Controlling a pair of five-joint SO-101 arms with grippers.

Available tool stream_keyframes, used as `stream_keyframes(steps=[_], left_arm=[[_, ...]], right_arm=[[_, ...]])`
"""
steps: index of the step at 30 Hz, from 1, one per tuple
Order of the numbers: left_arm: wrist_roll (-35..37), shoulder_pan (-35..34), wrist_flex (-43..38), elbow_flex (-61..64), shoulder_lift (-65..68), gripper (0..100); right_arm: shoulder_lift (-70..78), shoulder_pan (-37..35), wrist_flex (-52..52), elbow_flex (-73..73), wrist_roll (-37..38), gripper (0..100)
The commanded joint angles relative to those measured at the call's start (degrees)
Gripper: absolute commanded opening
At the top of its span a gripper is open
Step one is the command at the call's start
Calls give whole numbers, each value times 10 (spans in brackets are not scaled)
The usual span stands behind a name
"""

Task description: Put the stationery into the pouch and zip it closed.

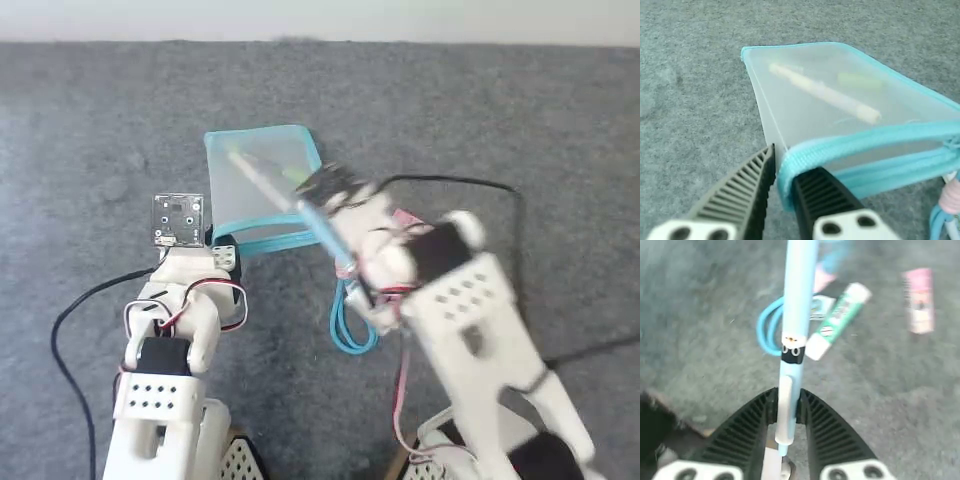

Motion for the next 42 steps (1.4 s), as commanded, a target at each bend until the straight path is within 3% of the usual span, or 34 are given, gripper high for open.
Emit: stream_keyframes(steps=[1, 18, 24, 34, 42], left_arm=[[-9, 4, -18, -7, 2, 13], [-10, 4, -18, -7, 0, 13], [-10, 4, -18, -7, 0, 13], [-10, 4, -18, -7, 3, 13], [-10, 5, -18, 0, 0, 13]], right_arm=[[44, -29, 22, -46, -18, 7], [211, -28, 25, -160, -23, 7], [131, -32, 23, -136, -15, 7], [19, -31, 25, 26, 91, 6], [31, -31, 23, 11, 69, 6]])
